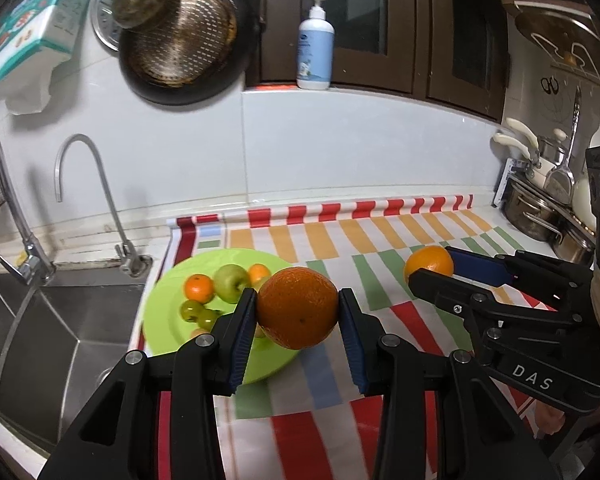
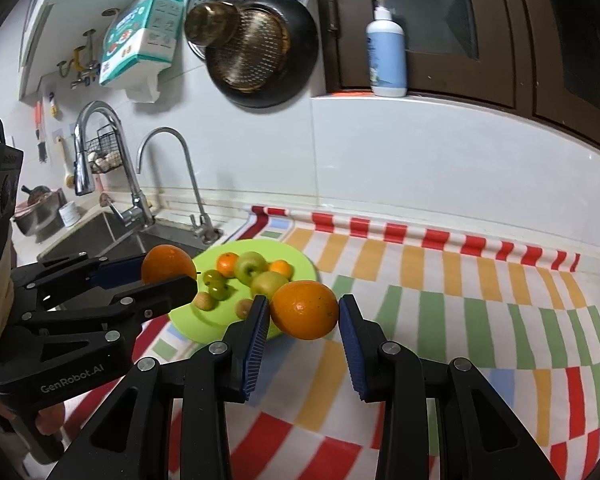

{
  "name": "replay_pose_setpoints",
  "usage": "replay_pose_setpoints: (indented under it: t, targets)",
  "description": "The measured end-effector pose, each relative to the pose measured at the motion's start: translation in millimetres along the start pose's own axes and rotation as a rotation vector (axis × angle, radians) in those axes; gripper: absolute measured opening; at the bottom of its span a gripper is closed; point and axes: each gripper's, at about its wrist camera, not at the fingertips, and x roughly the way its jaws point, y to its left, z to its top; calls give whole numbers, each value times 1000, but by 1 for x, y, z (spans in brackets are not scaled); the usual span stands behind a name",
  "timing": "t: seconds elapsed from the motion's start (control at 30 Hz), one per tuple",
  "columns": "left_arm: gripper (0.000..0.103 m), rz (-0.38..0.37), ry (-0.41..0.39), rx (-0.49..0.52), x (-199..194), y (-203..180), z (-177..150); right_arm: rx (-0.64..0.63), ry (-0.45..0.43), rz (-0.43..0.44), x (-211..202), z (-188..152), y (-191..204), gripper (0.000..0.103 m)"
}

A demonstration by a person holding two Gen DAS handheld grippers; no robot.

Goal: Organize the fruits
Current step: 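Carry both held oranges over the green plate and lower them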

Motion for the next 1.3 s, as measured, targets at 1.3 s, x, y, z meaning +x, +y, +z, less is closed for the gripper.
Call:
replay_pose_setpoints:
  t: [1.3]
  targets:
    - [40, -6, 180, 24, 85, 110, -41, 21, 203, 36, 129, -13, 70, 37]
